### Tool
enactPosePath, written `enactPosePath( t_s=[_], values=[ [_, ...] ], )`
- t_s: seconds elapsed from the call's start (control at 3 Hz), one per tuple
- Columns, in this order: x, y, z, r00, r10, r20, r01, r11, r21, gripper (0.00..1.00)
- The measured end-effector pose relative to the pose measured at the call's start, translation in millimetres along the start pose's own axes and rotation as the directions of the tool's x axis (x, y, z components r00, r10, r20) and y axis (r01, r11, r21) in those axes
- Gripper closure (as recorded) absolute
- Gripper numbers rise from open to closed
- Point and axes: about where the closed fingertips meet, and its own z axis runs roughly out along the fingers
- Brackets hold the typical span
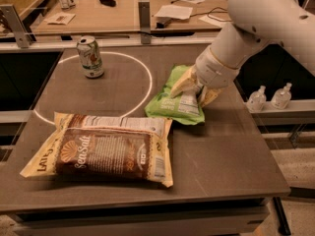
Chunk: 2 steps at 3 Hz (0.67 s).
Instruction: Move green rice chip bag near brown chip bag
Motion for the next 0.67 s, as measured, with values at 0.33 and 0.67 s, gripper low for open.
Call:
enactPosePath(
  t_s=[0.33, 0.67],
  values=[
    [-12.2, 1.0, 11.5, 1.0, -0.025, 0.019, 0.025, 0.9996, -0.016, 1.0],
    [-20.3, -4.2, 20.2, 0.997, -0.029, 0.07, 0.031, 0.999, -0.032, 0.82]
  ],
)
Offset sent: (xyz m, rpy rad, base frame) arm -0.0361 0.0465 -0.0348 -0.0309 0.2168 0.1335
